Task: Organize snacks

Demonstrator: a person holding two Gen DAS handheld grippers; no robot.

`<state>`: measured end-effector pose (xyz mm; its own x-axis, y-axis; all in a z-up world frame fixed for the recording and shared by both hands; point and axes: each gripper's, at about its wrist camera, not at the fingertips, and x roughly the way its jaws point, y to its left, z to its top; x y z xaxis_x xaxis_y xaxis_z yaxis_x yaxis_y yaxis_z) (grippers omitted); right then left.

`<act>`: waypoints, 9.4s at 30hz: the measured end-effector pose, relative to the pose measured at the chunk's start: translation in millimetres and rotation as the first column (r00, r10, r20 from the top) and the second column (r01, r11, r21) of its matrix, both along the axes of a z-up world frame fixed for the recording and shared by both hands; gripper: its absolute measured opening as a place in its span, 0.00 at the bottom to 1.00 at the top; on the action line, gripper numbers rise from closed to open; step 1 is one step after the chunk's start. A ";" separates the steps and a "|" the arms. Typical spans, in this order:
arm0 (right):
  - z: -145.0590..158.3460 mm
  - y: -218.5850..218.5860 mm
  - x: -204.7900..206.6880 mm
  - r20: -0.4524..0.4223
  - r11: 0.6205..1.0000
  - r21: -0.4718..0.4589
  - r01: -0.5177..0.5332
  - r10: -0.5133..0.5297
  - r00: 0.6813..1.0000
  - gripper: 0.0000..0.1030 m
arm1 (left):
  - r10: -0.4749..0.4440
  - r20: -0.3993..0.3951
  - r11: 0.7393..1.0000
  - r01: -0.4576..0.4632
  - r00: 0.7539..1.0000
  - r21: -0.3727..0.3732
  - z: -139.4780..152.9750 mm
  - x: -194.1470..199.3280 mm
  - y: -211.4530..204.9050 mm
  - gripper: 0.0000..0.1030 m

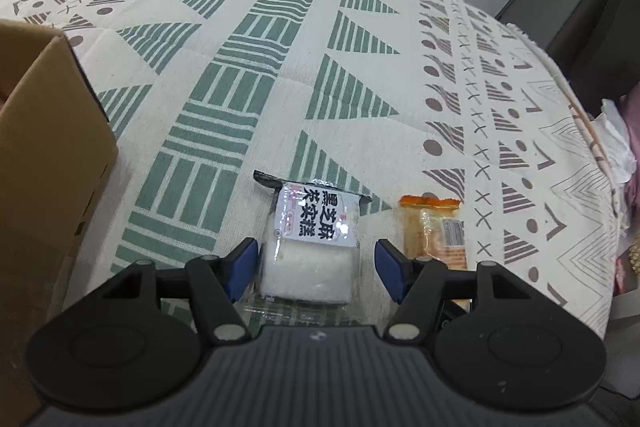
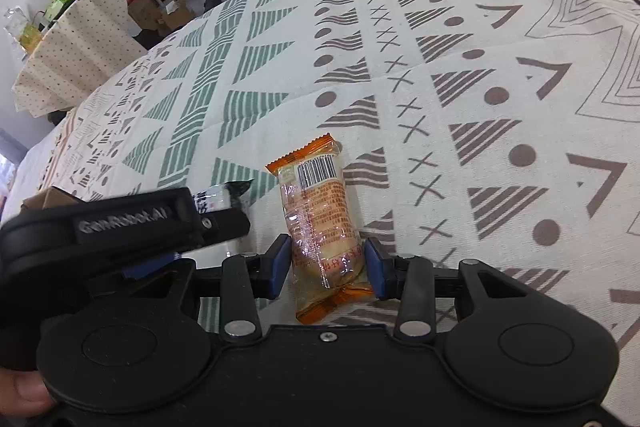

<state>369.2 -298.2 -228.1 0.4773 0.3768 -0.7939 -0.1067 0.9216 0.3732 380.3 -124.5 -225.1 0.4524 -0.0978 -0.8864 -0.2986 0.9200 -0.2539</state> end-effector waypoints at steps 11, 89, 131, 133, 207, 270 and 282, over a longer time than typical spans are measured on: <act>1.4 13.2 1.6 0.029 0.997 -0.069 -0.040 0.042 0.999 0.47 | 0.060 -0.061 0.998 -0.058 0.996 0.036 8.4 -3.6 11.1 0.45; 125.0 140.2 -89.4 0.349 0.970 0.086 -0.228 0.185 0.919 0.33 | 0.310 0.206 0.948 -0.319 0.928 0.012 136.0 -175.3 197.6 0.44; 133.9 186.2 -133.7 0.268 0.978 -0.054 -0.201 0.208 0.941 0.56 | 0.180 0.158 0.983 -0.183 0.971 0.000 140.9 -209.0 272.1 0.89; 136.5 180.7 -139.4 0.270 0.983 -0.041 -0.177 0.181 0.946 0.56 | 0.165 0.167 0.986 -0.169 0.972 0.011 144.8 -213.6 269.4 0.91; 205.8 76.1 -327.6 0.376 0.997 -0.078 -0.009 0.038 0.926 1.00 | -0.239 0.247 0.943 0.164 0.939 0.288 243.0 -369.4 184.9 1.00; 207.9 79.8 -325.0 0.380 0.993 -0.119 0.010 0.036 0.924 1.00 | -0.243 0.250 0.942 0.167 0.937 0.290 245.0 -370.3 180.3 1.00; 209.1 81.9 -325.8 0.384 0.993 -0.117 0.014 0.032 0.923 1.00 | -0.241 0.248 0.943 0.166 0.938 0.289 244.8 -370.5 180.9 1.00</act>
<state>43.4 -216.3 -19.1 0.7515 0.2995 -0.5878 -0.2290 0.9540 0.1934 9.8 56.4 19.7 0.6771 0.0023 -0.7359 -0.0503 0.9978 -0.0432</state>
